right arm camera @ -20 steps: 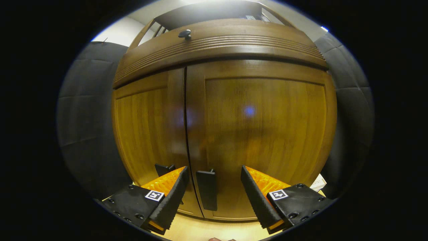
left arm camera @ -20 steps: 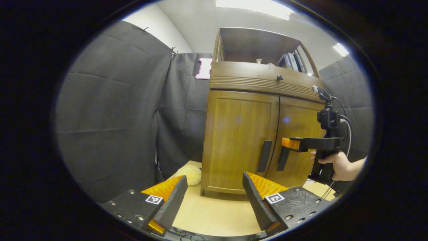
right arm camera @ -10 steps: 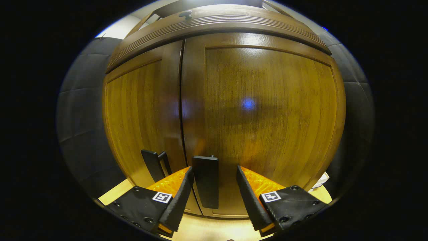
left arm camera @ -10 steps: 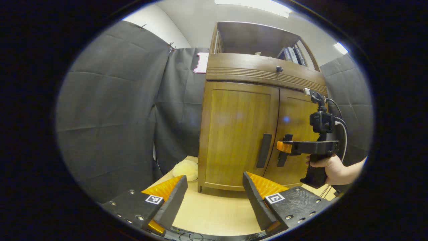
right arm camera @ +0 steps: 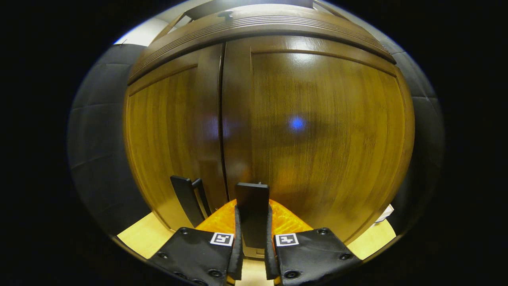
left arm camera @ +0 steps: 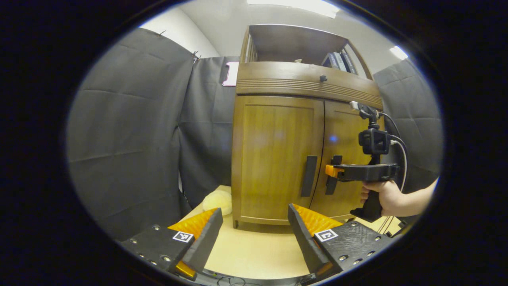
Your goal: Open the right door of the double-door shoe cabinet with the right hand, and open the left door with the left hand.
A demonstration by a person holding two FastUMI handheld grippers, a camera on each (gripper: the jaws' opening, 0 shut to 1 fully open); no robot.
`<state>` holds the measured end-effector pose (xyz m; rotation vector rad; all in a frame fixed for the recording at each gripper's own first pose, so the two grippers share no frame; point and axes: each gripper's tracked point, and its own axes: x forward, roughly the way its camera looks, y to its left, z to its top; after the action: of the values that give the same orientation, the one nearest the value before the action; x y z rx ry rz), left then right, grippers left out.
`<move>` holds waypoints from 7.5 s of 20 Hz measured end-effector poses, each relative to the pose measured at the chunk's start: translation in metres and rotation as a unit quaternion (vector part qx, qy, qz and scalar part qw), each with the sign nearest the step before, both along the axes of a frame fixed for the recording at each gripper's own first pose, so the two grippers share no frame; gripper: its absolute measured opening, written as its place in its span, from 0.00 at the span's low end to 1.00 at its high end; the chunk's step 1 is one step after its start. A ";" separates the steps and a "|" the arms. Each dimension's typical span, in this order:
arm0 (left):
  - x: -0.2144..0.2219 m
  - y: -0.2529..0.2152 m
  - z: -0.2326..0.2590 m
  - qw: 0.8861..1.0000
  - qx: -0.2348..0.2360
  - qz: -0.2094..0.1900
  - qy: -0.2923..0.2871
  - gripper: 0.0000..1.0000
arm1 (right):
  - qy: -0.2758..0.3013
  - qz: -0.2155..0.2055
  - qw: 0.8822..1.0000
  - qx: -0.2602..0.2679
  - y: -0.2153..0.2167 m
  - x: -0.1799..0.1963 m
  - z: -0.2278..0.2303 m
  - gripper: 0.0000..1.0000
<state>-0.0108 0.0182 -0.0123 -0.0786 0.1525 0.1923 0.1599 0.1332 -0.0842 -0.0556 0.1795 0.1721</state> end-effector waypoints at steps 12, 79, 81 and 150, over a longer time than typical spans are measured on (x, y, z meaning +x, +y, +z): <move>-0.002 0.004 0.013 1.000 -0.003 -0.010 -0.018 0.95 | 0.031 0.043 0.999 -0.002 -0.002 -0.028 0.002 0.10; 0.052 -0.071 -0.006 0.984 -0.008 -0.175 -0.032 0.95 | -0.003 -0.068 0.997 0.018 -0.280 -0.225 0.009 0.00; 0.052 -0.069 -0.011 0.984 0.002 -0.174 -0.026 0.95 | 0.001 -0.063 0.998 0.027 -0.280 -0.226 0.010 0.00; 0.276 -0.077 -0.027 0.991 -0.012 -0.135 0.011 0.95 | 0.018 0.002 1.000 0.025 -0.118 -0.104 0.027 0.93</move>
<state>0.2650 -0.0592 -0.0391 -0.0796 0.1857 -0.0793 0.0554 0.0151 -0.0571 -0.0022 0.2112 0.1820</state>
